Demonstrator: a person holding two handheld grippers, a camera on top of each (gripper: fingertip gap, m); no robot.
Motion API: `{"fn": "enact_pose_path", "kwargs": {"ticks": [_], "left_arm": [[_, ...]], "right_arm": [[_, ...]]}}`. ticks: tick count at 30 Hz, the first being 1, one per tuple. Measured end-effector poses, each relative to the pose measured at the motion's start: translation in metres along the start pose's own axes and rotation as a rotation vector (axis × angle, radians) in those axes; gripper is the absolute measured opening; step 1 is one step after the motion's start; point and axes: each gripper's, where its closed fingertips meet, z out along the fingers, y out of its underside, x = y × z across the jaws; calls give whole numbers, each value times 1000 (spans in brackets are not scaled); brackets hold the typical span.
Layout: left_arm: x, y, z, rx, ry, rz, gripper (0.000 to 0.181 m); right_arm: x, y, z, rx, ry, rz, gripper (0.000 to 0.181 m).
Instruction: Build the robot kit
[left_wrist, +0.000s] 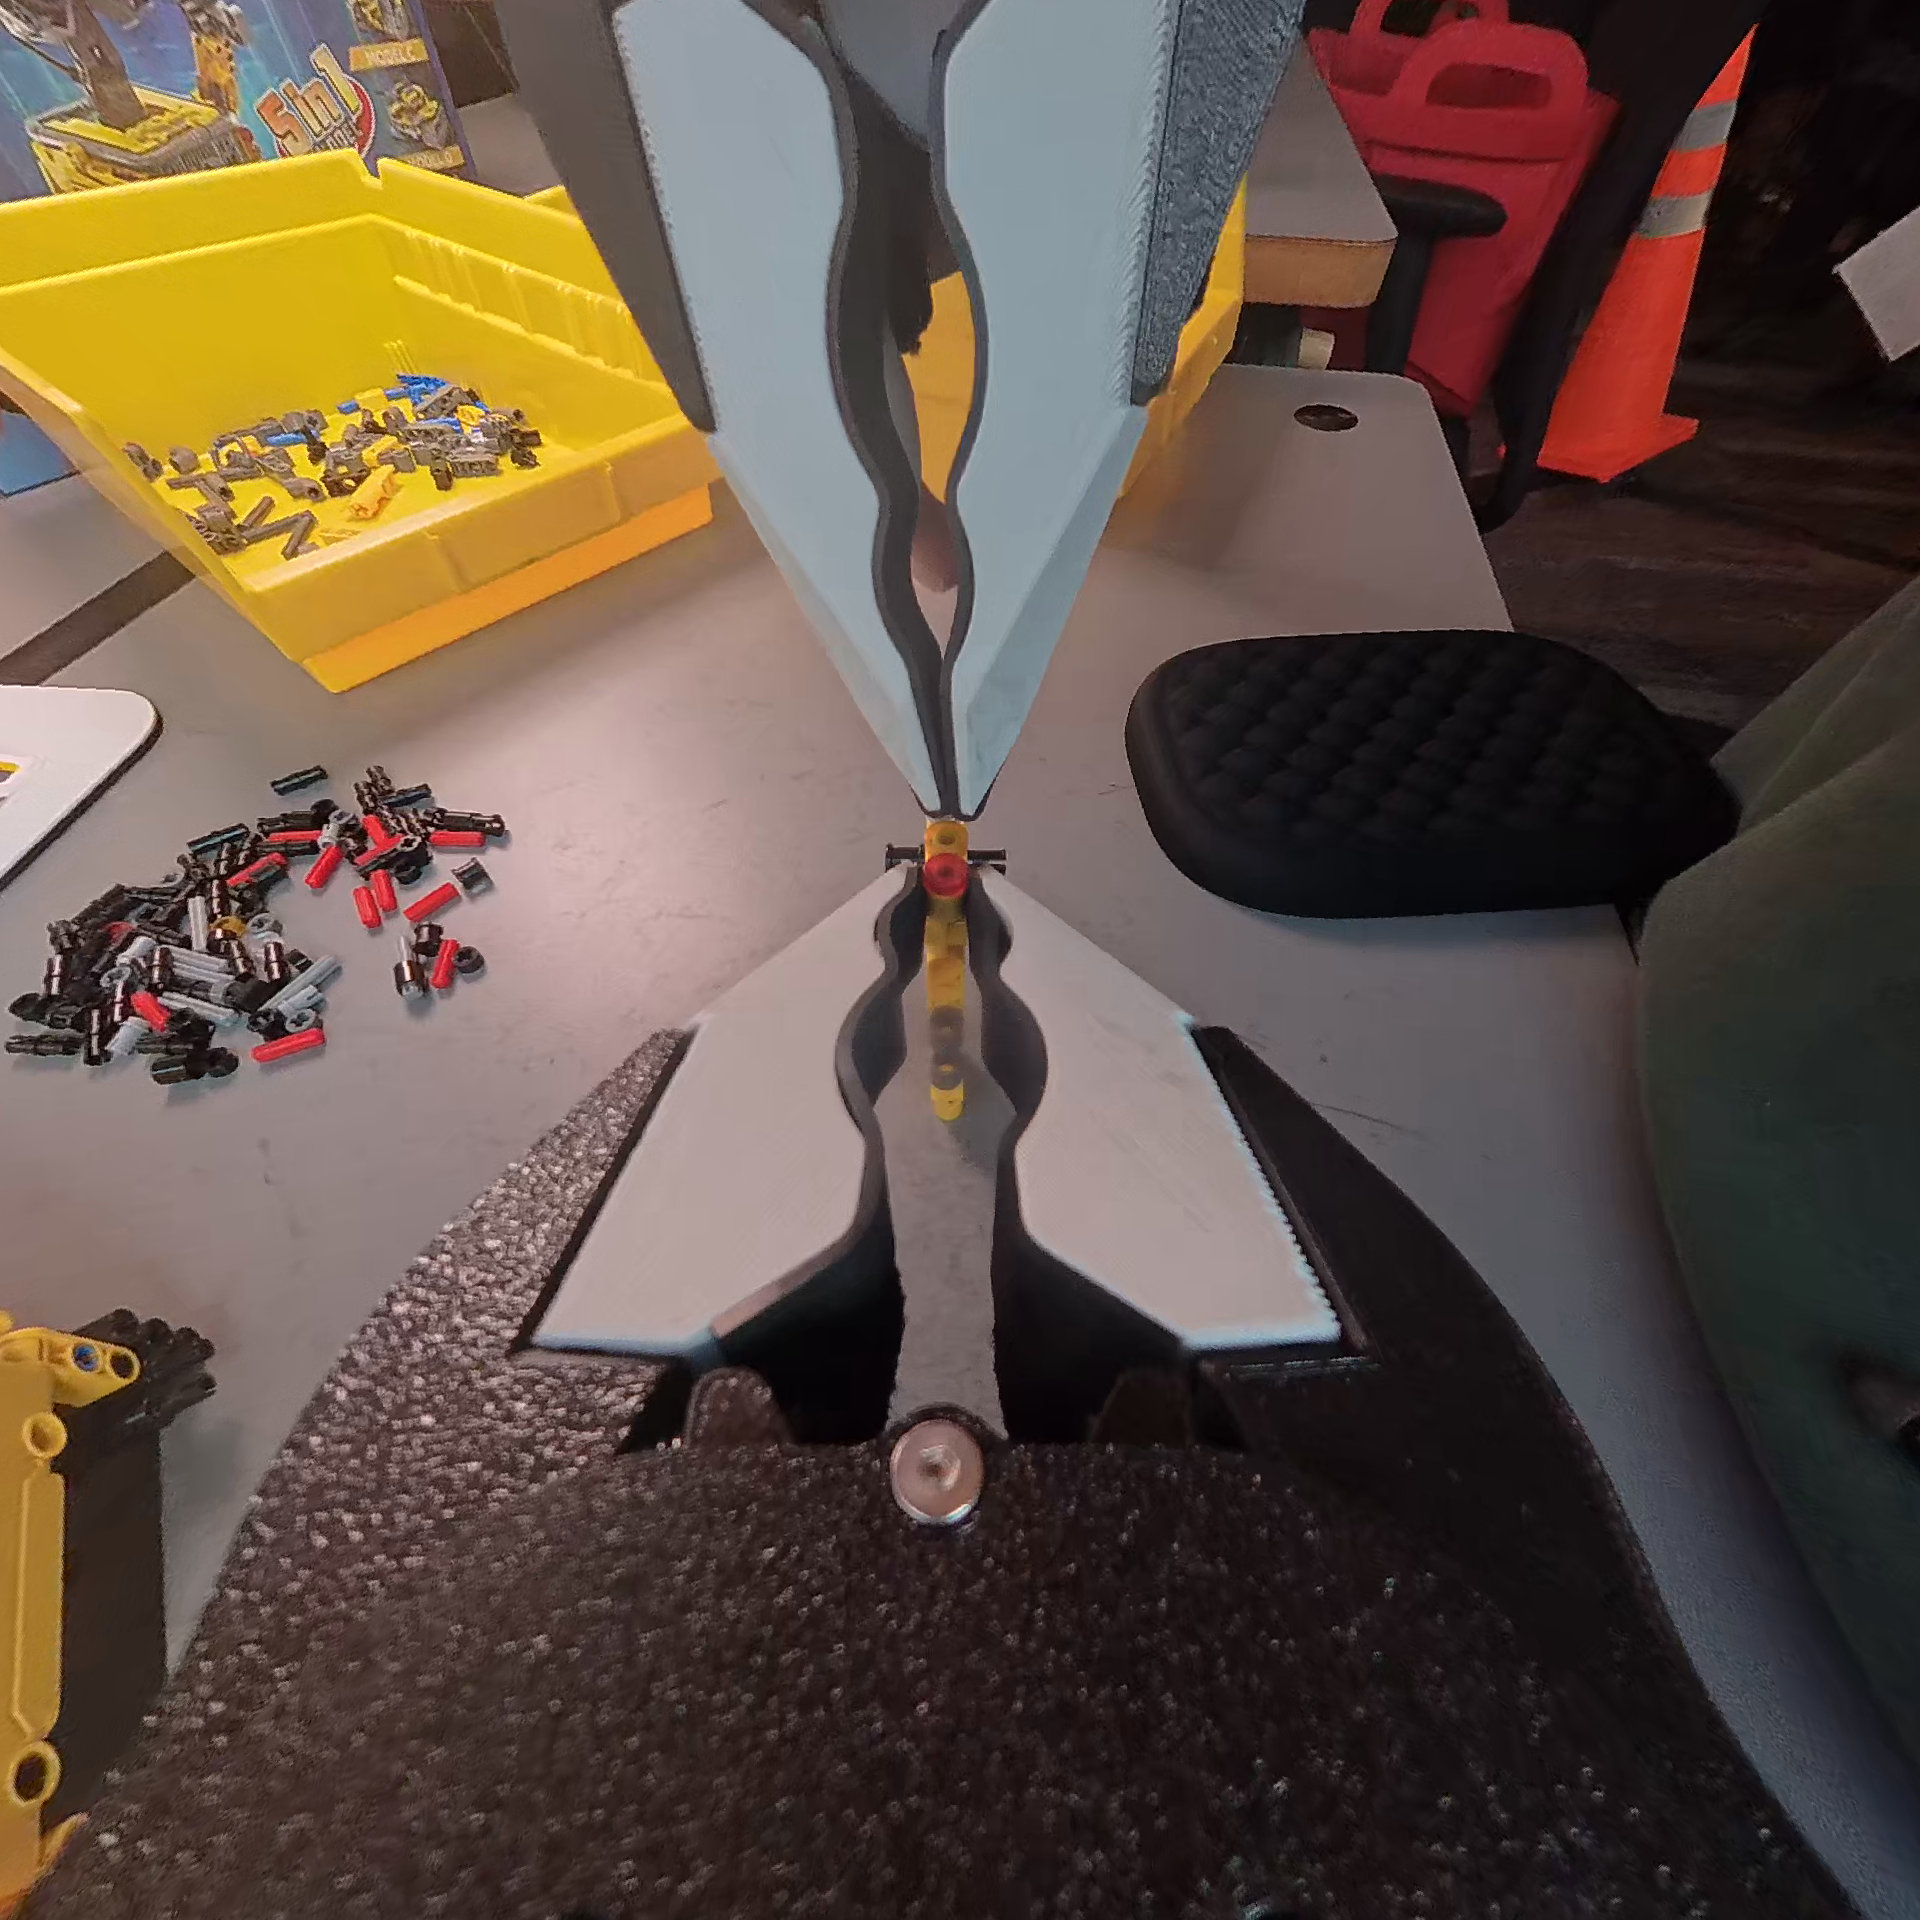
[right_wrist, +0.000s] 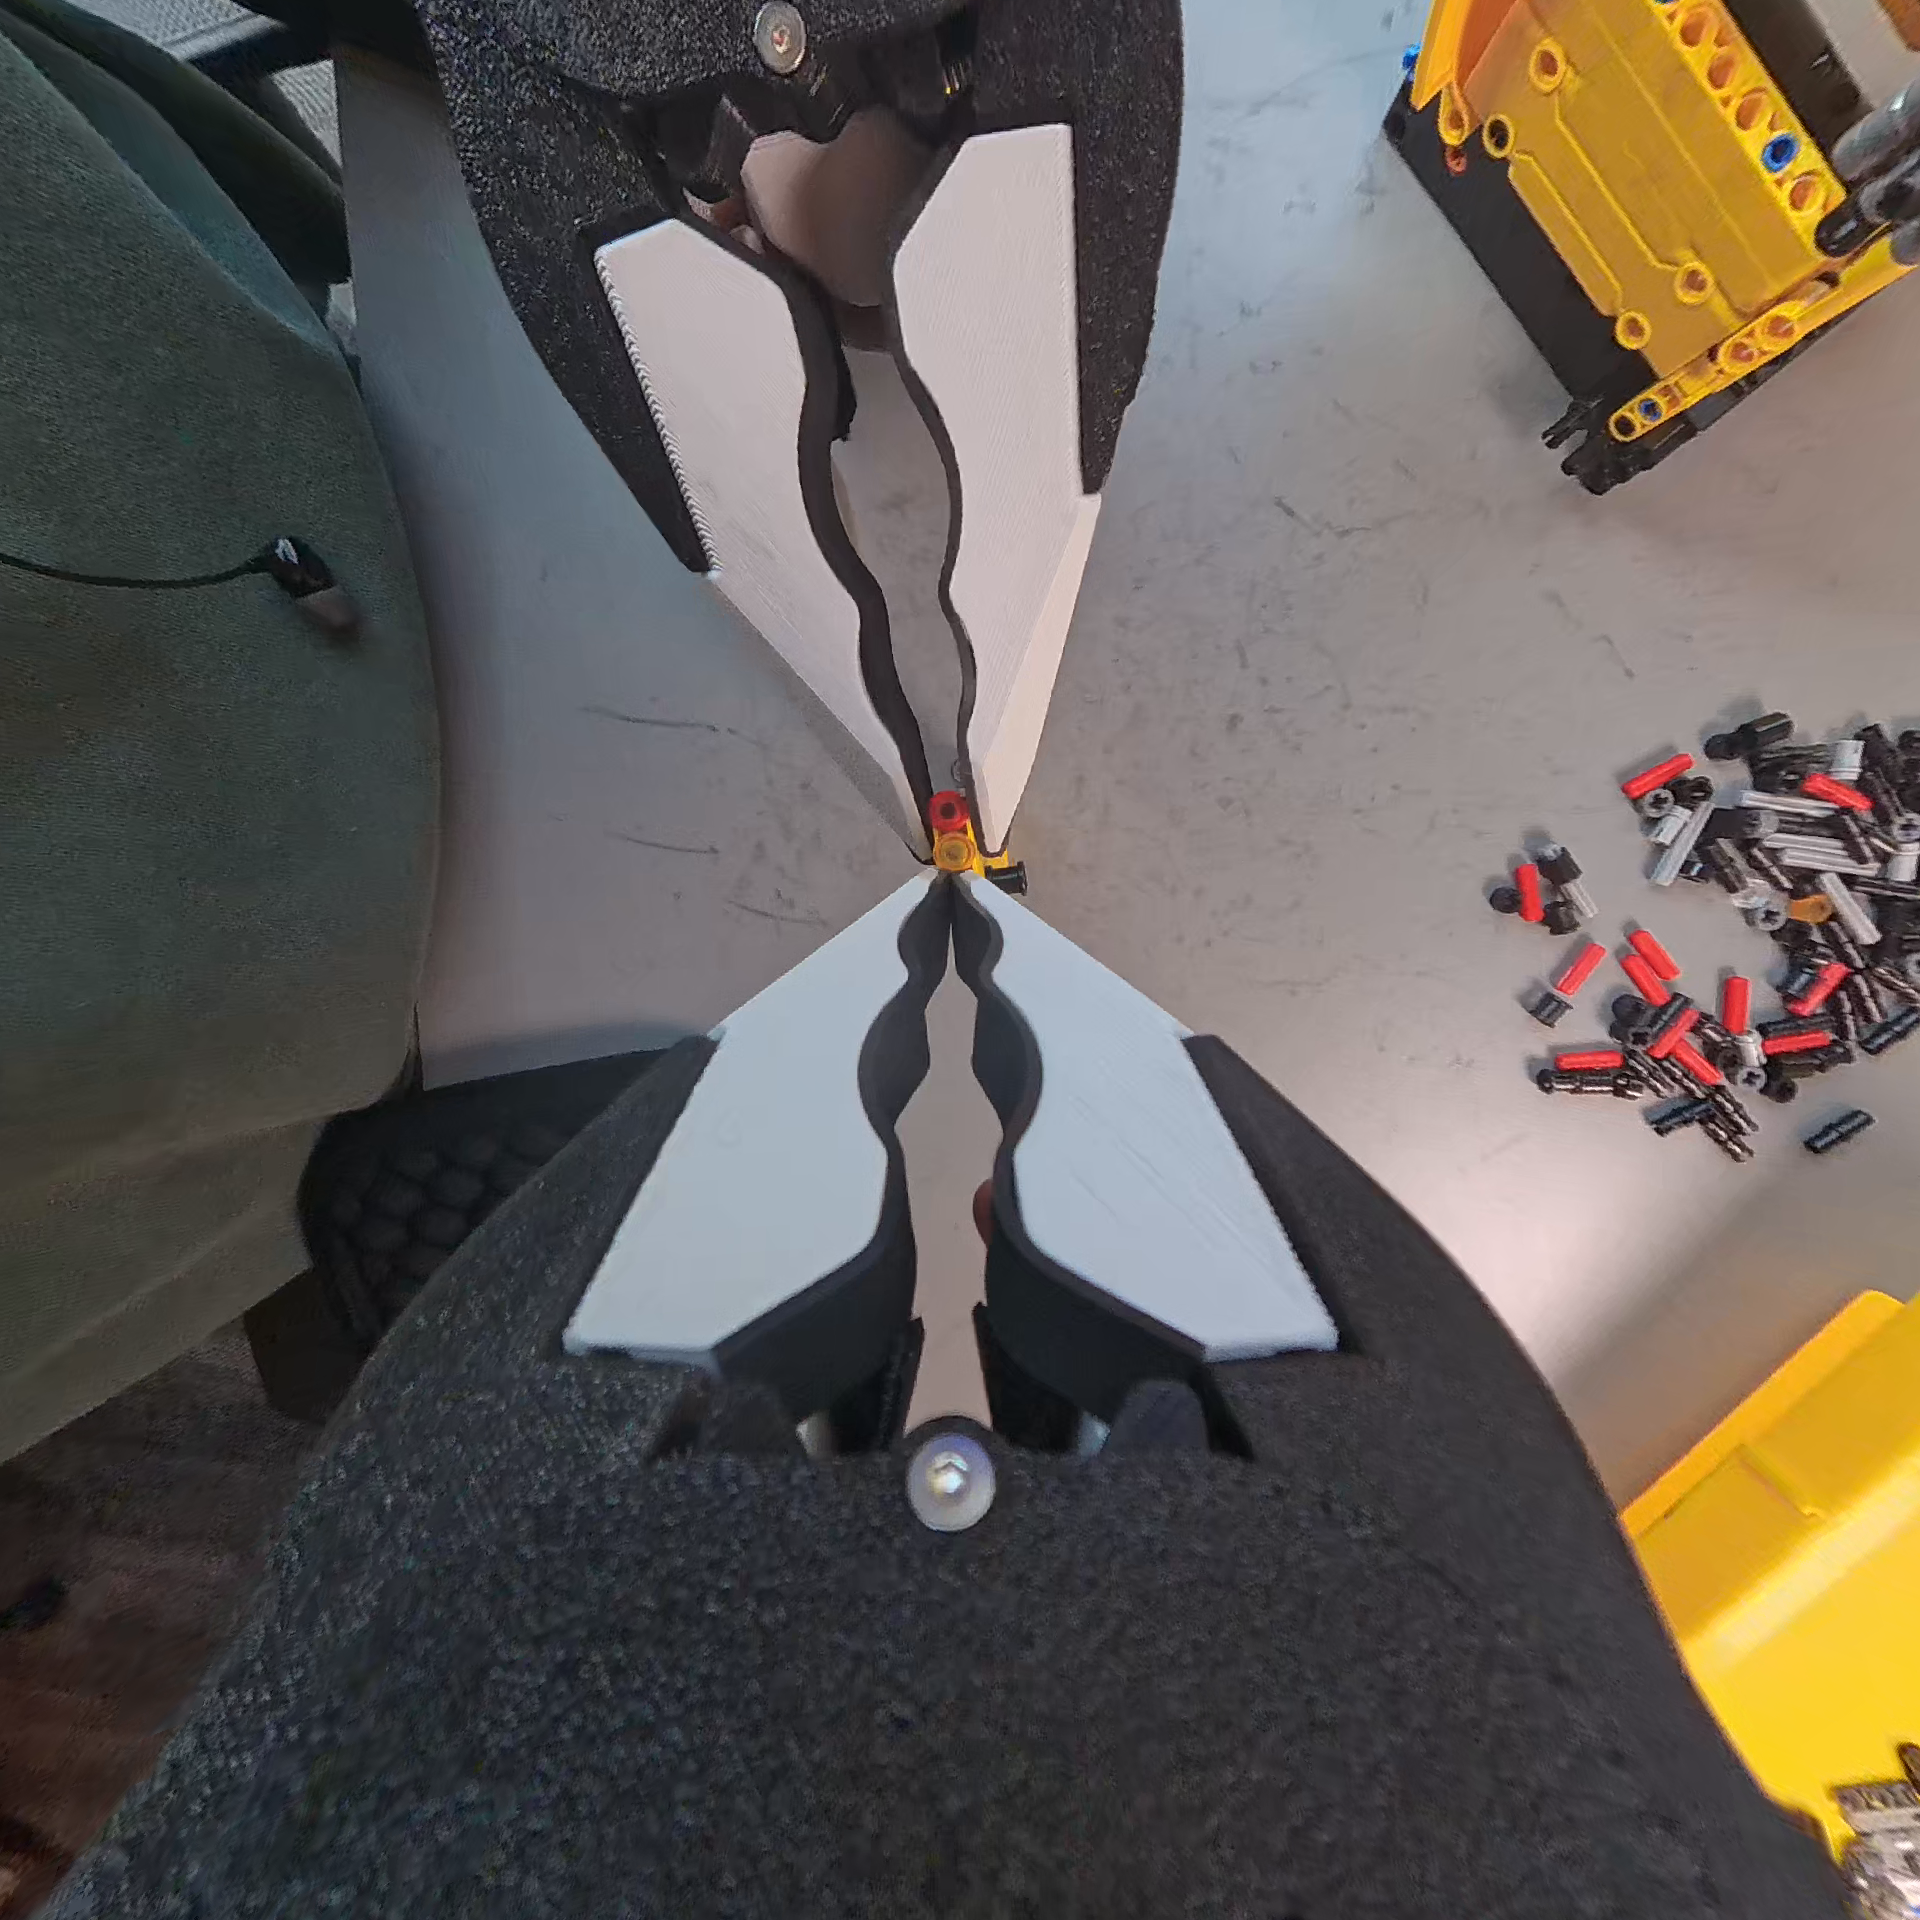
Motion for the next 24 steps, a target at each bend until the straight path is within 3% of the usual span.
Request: {"fn": "enact_pose_path", "kwargs": {"ticks": [3,7,12,21,24], "left_arm": [[0,0,-1,6,11,6,7],[-1,1,-2,15,17,6,7],[1,0,-2,23,20,17,7],[2,4,2,24,30,2,14],[1,4,1,27,35,-16,14]], "right_arm": [[1,0,-3,73,42,-56,1],[4,1,-10,264,72,-5,21],[6,16,-2,458,154,23,24],[10,8,8,745,118,57,25],[5,7,10,778,64,12,45]]}}
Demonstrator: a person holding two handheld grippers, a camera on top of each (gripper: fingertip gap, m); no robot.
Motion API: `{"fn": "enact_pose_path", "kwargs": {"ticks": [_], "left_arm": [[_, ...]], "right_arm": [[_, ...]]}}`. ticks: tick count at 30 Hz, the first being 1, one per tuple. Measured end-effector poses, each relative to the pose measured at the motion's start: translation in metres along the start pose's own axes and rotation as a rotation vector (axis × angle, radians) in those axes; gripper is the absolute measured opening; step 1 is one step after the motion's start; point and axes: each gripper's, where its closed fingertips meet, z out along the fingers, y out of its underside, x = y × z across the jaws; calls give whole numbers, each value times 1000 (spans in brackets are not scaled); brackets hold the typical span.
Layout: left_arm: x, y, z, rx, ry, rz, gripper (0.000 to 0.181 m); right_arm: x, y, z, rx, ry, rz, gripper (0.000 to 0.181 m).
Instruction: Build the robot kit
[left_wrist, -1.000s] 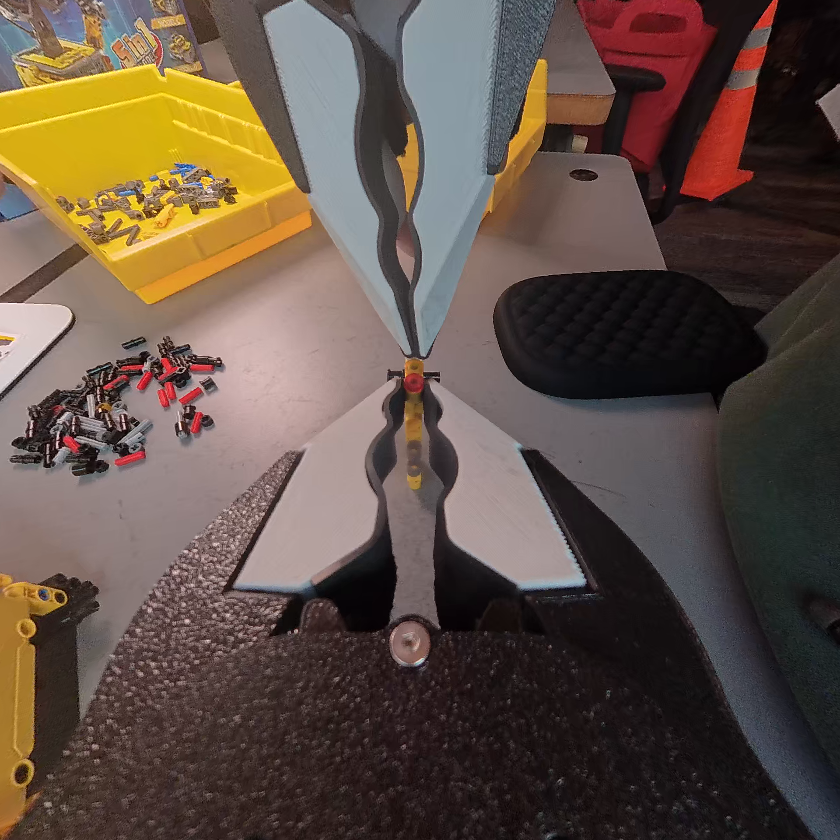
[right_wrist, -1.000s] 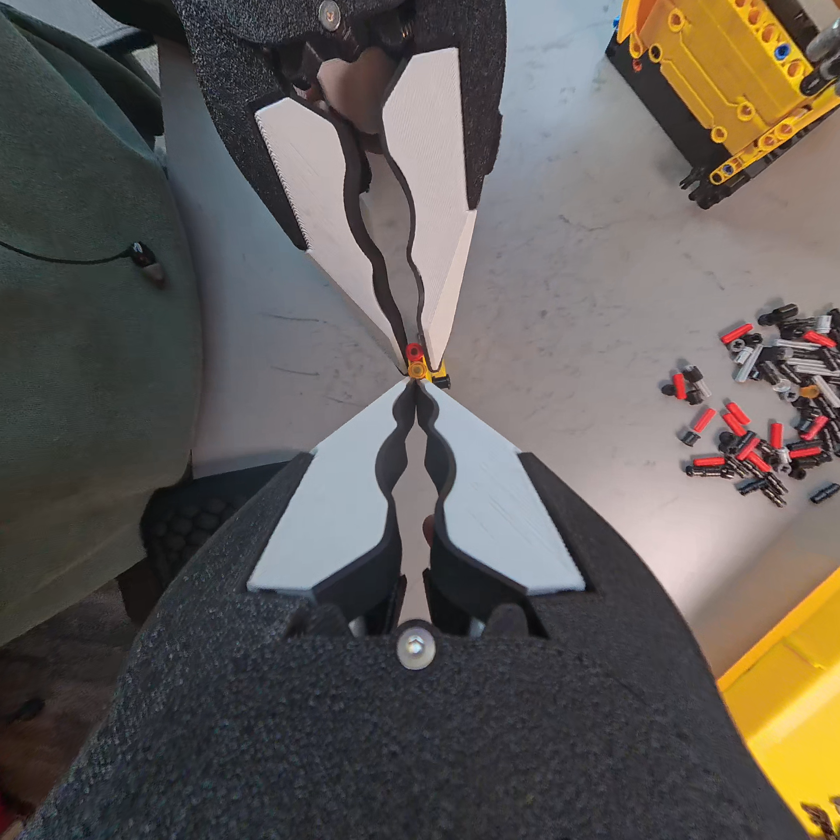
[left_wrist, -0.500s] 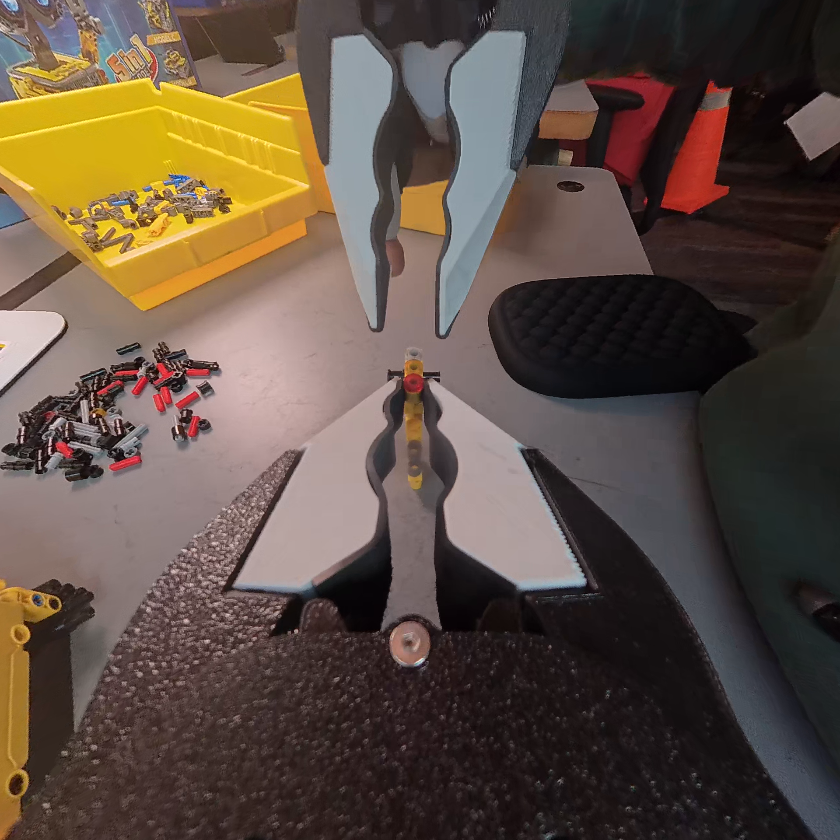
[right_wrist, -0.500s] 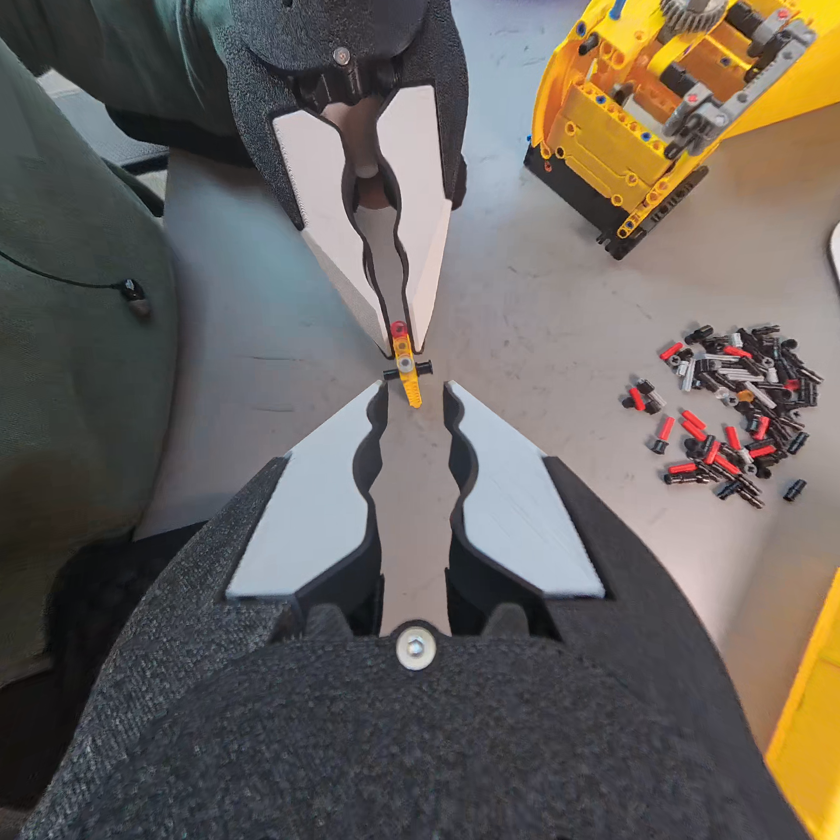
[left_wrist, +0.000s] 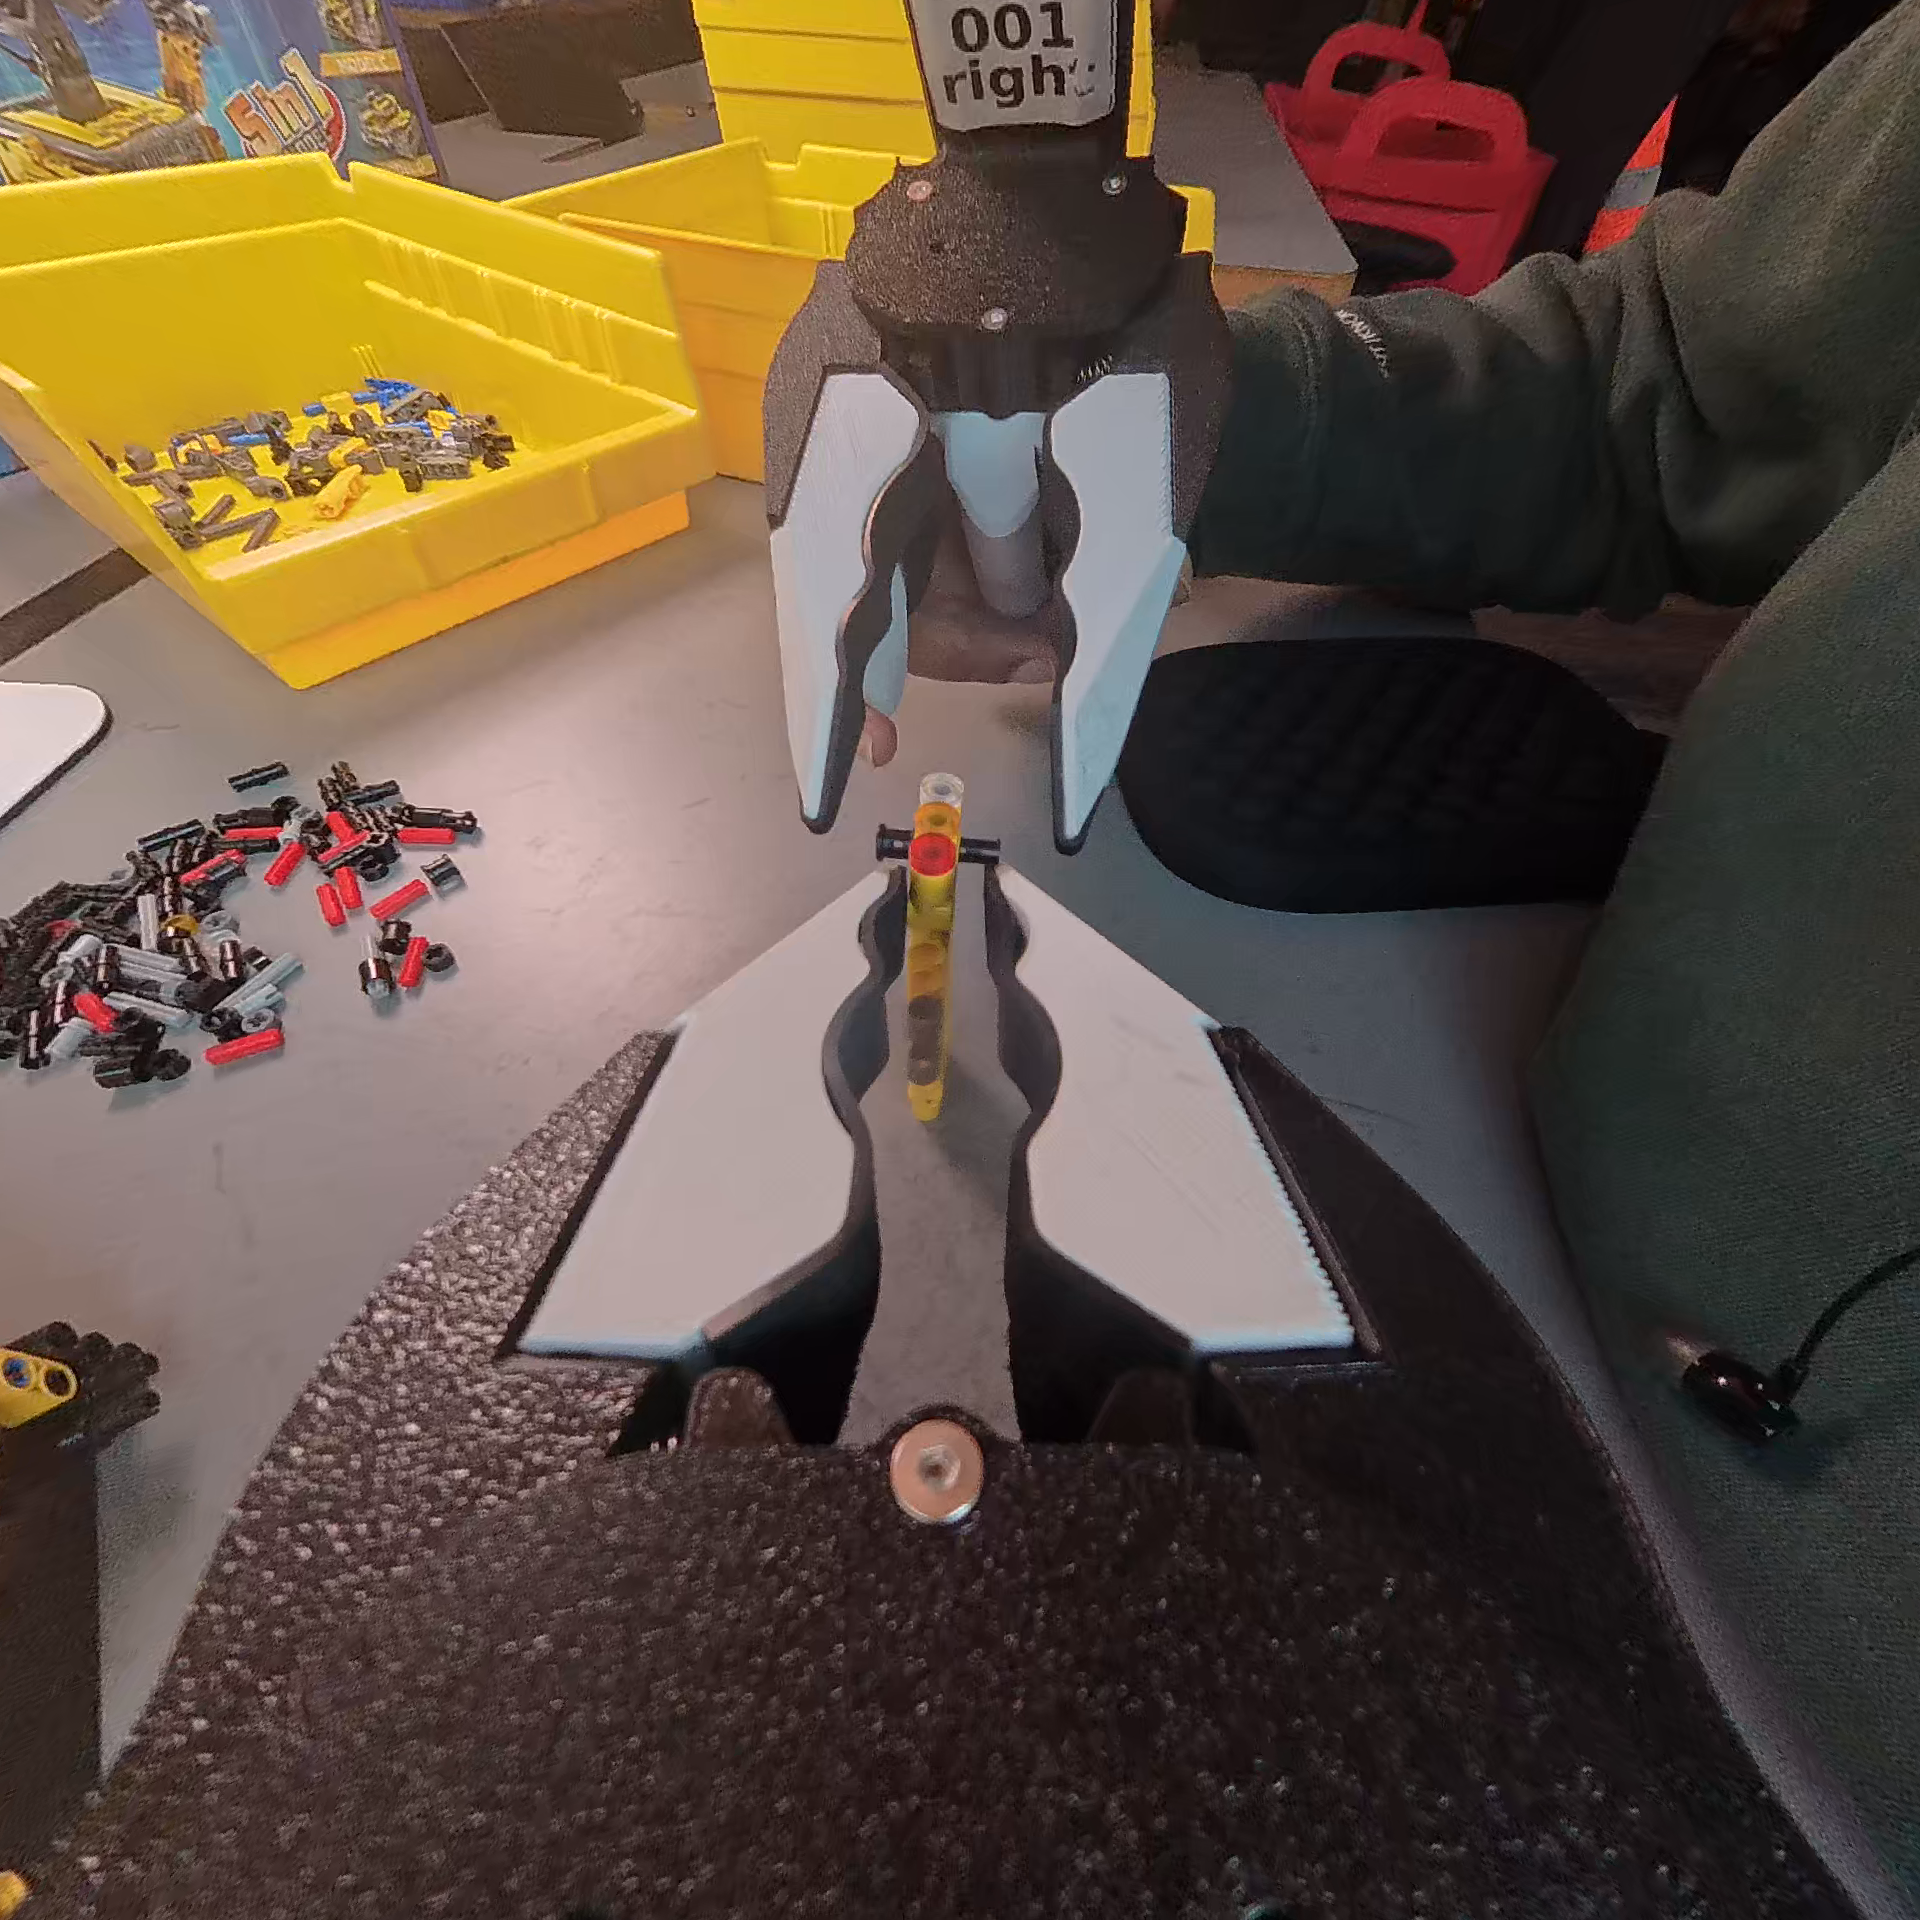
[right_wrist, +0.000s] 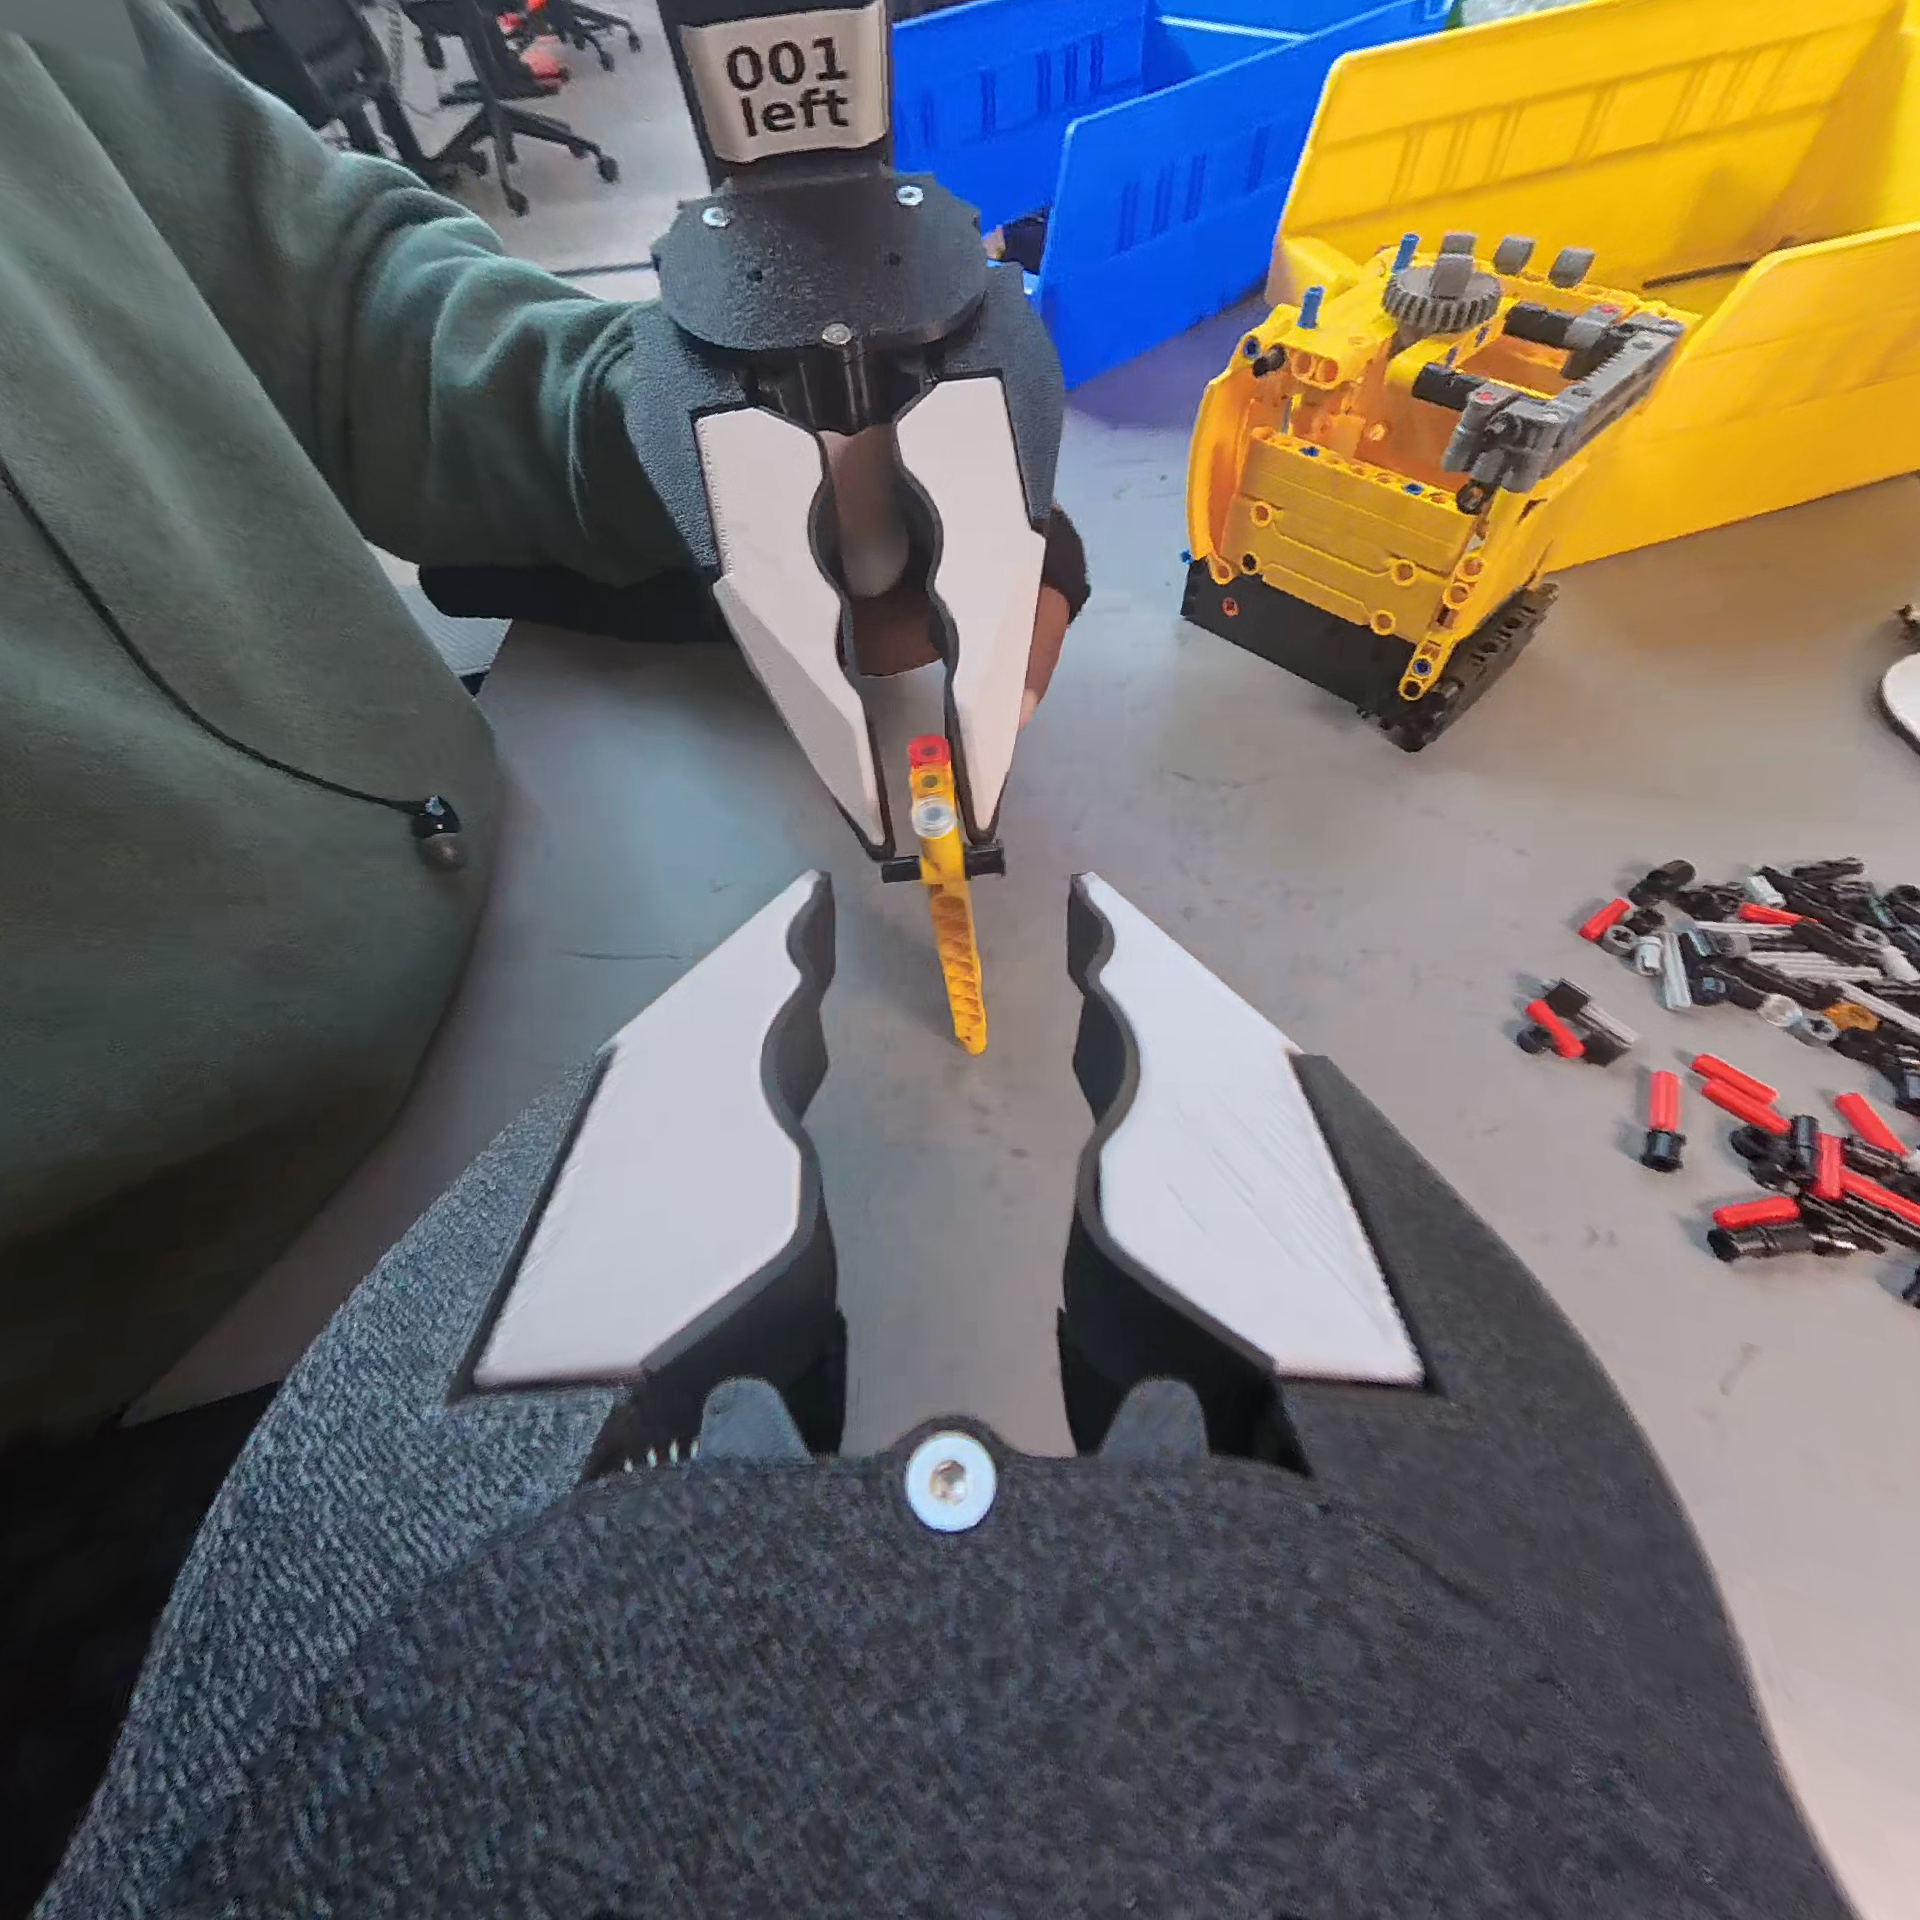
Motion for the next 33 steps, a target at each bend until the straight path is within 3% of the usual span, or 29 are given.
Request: {"fn": "enact_pose_path", "kwargs": {"ticks": [9,20,29,33], "left_arm": [[-2,7,1,-29,-5,11,9],[-2,11,2,-47,5,1,12],[-5,10,0,-39,0,-41,25],[-7,7,-1,-19,-5,-49,21]], "right_arm": [[3,9,6,23,4,-69,33],[0,9,10,24,25,-107,34],[2,9,13,37,41,-102,34],[-1,7,13,53,37,-104,33]]}}
